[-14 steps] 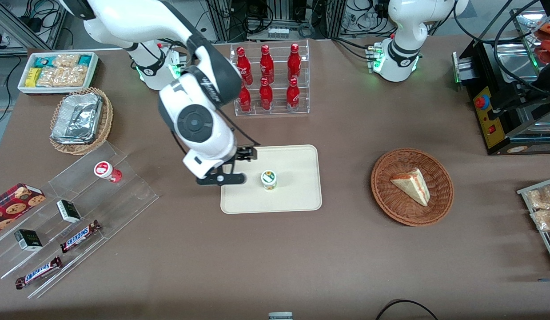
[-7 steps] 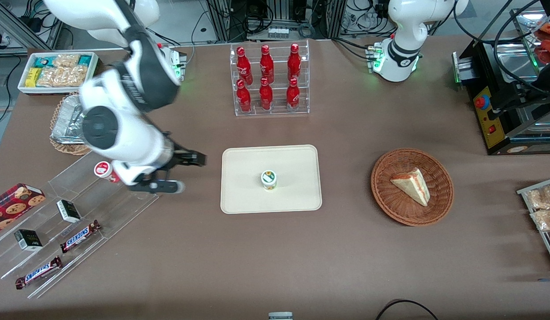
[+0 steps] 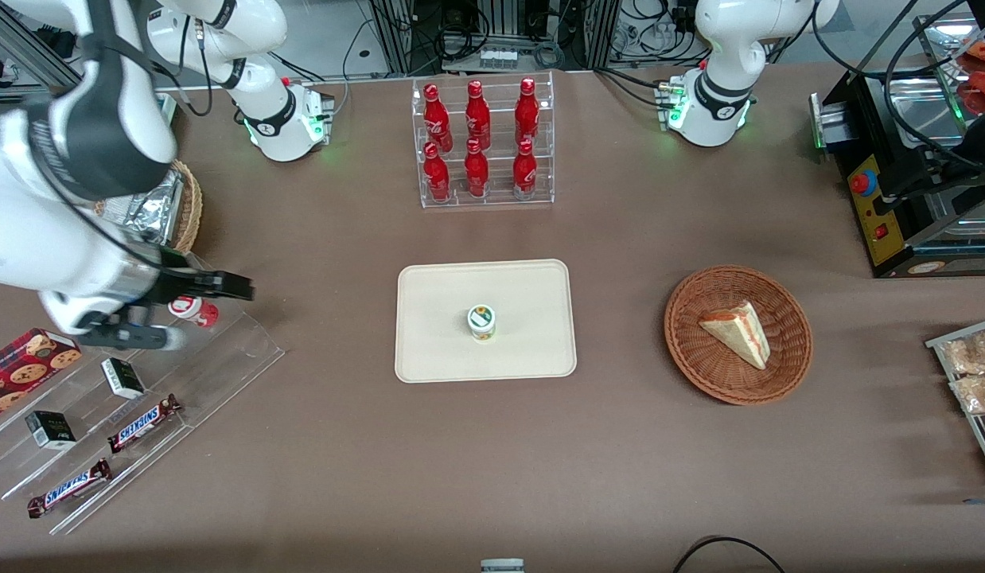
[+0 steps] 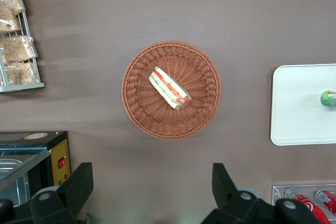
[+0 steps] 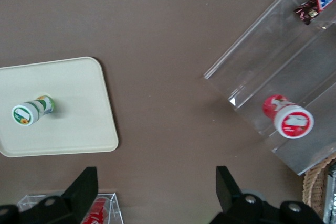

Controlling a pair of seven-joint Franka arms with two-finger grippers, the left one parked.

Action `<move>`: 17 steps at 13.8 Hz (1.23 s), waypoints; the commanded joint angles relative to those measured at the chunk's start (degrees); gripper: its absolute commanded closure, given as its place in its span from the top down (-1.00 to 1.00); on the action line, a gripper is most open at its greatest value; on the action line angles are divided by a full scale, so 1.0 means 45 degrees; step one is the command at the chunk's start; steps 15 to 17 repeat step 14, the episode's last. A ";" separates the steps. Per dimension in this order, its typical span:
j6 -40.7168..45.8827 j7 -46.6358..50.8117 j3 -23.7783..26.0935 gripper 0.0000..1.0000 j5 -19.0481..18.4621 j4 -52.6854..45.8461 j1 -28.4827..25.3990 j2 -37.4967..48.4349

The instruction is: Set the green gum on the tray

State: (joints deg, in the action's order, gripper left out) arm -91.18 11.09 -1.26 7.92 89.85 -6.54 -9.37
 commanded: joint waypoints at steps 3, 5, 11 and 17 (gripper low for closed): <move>0.0534 -0.1642 0.0066 1.00 -0.0993 0.0659 0.0847 0.1339; 0.0905 -0.1876 0.0066 1.00 -0.1542 0.0659 0.1178 0.1652; 0.2485 -0.2406 0.0066 1.00 -0.1700 0.0640 0.1688 0.2628; 0.3232 -0.2385 0.0066 1.00 -0.1700 0.0581 0.1903 0.2767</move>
